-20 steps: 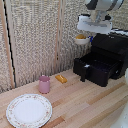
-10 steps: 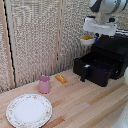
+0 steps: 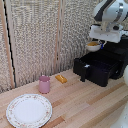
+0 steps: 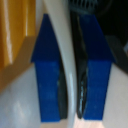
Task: Please go towards the air fryer and gently seize its handle using your gripper. Slowly reveal the interior of the air fryer by pulling the handle outward. Head to the bowl filled with hot dogs and firmly but gently grasp it. Carefully place it inside the now-open air fryer.
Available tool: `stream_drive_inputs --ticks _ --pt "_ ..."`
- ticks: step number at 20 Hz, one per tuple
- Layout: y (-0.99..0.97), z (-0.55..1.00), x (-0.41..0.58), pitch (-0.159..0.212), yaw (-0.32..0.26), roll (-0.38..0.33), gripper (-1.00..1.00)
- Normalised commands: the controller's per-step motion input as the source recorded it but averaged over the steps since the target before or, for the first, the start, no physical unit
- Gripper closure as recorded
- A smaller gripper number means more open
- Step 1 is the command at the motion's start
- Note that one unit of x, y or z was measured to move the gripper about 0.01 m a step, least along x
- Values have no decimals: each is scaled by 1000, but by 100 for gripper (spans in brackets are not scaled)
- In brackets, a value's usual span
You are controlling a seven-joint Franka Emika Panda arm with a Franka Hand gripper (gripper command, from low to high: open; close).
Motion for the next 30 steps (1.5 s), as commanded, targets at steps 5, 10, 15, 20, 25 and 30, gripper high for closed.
stream_drive_inputs --ticks 5,10,15,20,25,30 --pt "-208 -423 251 37 -63 -8 100" --pt "-206 -385 73 59 -77 -90 100" --pt "-118 -385 52 42 -47 -57 100" --pt "-52 -309 92 37 -27 0 100" --pt "10 -114 -9 41 -72 -2 -100" --pt "14 291 -49 19 -66 0 -100"
